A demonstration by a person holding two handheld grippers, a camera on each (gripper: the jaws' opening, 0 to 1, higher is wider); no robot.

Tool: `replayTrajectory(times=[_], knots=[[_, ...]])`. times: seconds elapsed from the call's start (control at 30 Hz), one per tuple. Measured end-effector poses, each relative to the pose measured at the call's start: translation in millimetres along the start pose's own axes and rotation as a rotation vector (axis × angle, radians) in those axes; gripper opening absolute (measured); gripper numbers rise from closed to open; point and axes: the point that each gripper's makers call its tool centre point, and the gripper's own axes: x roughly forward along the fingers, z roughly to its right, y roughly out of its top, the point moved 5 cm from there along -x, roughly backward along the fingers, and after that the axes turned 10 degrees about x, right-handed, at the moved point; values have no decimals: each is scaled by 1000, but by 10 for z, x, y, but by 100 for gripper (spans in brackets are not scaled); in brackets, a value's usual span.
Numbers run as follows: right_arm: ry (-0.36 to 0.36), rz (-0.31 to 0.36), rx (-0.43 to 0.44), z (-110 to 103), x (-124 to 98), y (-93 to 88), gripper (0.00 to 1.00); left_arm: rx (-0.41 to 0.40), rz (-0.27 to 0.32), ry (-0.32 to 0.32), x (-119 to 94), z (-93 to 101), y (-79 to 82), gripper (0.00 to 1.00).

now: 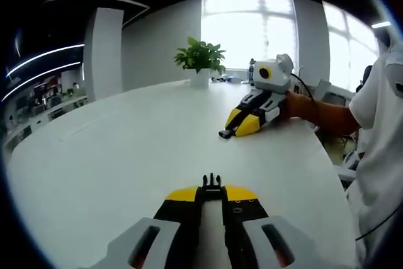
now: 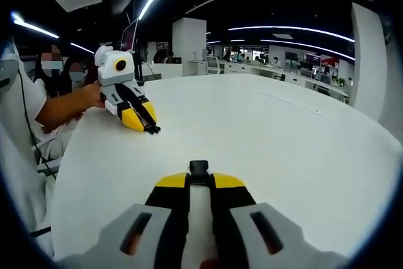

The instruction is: Snap the two parts of the plastic buckle together until the buckle closes and remains connected.

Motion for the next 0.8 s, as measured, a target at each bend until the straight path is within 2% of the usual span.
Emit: replayTrajectory(times=[0.33, 0.63, 0.8], knots=[[7, -2, -4, -9, -3, -2, 13, -3, 13, 3, 11, -9, -2, 12], [71, -4, -8, -96, -8, 6, 13, 11, 20, -1, 17, -1, 6, 12], [121, -22, -40, -158, 24, -1, 13, 9, 27, -36, 13, 45, 11, 12]])
